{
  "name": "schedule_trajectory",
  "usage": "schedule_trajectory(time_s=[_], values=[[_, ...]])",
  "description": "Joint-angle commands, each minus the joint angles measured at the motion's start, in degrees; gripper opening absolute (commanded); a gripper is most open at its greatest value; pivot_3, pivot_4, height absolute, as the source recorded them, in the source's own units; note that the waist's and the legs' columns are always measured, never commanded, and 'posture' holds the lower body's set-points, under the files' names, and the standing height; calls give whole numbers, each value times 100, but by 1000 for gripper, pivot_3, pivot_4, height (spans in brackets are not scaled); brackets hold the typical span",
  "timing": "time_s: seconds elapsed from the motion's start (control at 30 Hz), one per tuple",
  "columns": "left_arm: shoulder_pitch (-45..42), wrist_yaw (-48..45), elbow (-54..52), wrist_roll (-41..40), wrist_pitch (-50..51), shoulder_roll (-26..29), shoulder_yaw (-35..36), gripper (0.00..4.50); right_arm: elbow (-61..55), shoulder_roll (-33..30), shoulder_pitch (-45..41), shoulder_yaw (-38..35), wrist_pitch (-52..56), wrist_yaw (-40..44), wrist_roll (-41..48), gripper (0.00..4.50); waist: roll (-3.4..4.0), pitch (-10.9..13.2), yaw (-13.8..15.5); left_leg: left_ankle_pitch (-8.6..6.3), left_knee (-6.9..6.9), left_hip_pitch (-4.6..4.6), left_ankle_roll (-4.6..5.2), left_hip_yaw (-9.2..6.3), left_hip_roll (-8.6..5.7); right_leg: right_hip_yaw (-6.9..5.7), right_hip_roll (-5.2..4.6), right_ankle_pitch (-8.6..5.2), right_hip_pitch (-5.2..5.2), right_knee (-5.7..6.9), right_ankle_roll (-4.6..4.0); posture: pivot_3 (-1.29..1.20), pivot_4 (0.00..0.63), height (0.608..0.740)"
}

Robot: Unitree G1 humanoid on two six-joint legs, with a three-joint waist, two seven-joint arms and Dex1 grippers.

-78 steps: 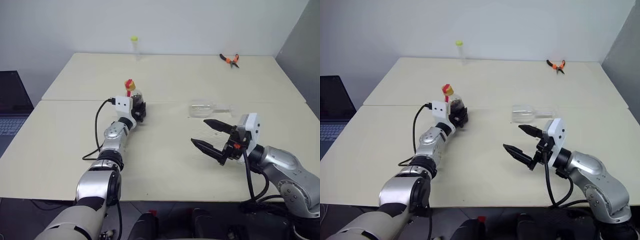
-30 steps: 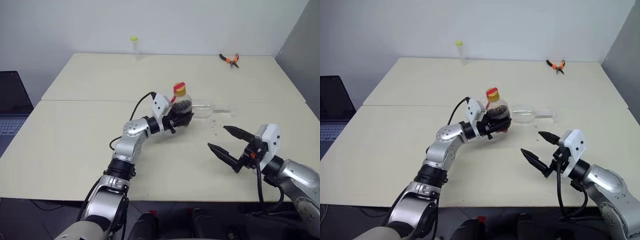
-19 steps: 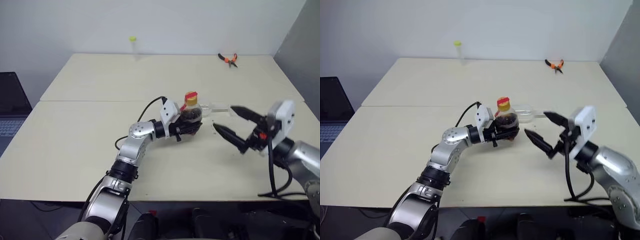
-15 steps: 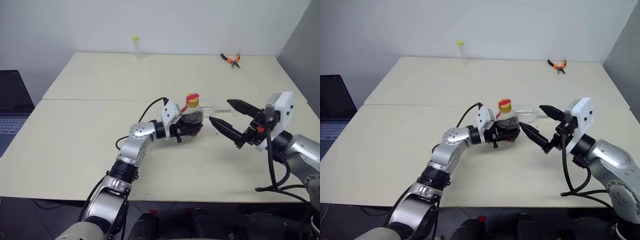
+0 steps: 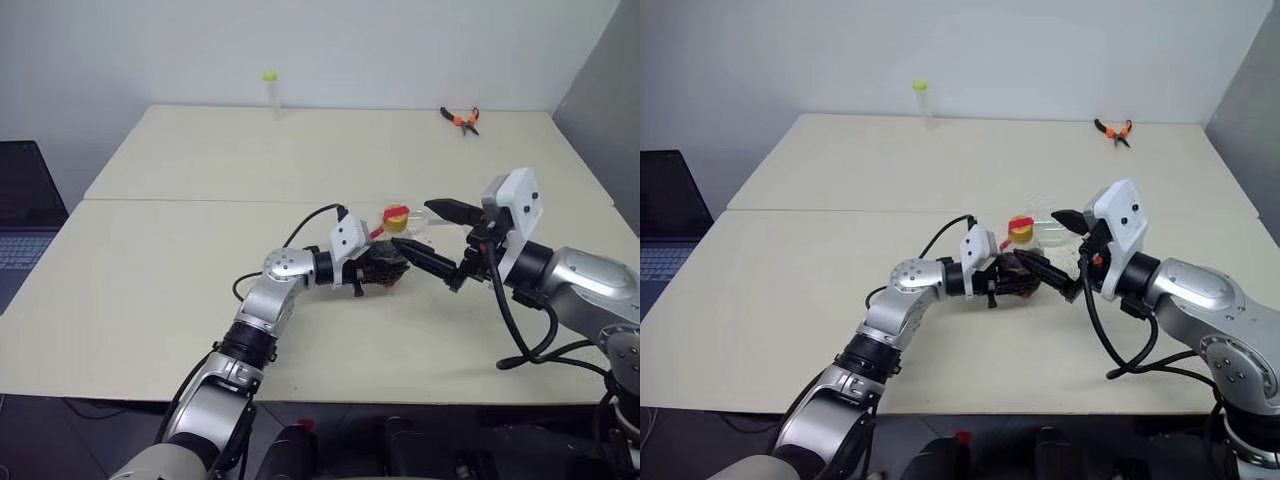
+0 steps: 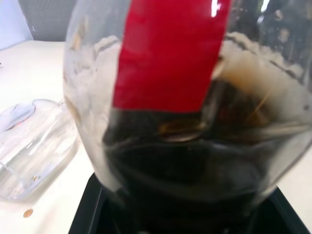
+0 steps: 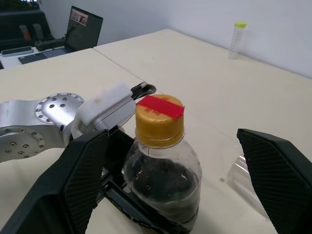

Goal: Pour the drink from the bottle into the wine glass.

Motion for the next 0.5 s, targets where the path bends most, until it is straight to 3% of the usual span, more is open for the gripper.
schedule_trajectory(time_s=[0.03,0.5], values=[[-144,-81,-73,-3,-181,-13,-22,1667,-38,85,-172,-79,65,-137,92,4500,0,0,-1,0,0,0,0,0,0,0,0,0,0,0,0,0,150,740],[-93,-117,-107,84,-285,-108,-98,1653,193,337,-558,299,438,-315,-44,4500,1,0,-4,0,0,0,0,0,1,1,0,0,-1,0,0,0,150,740]])
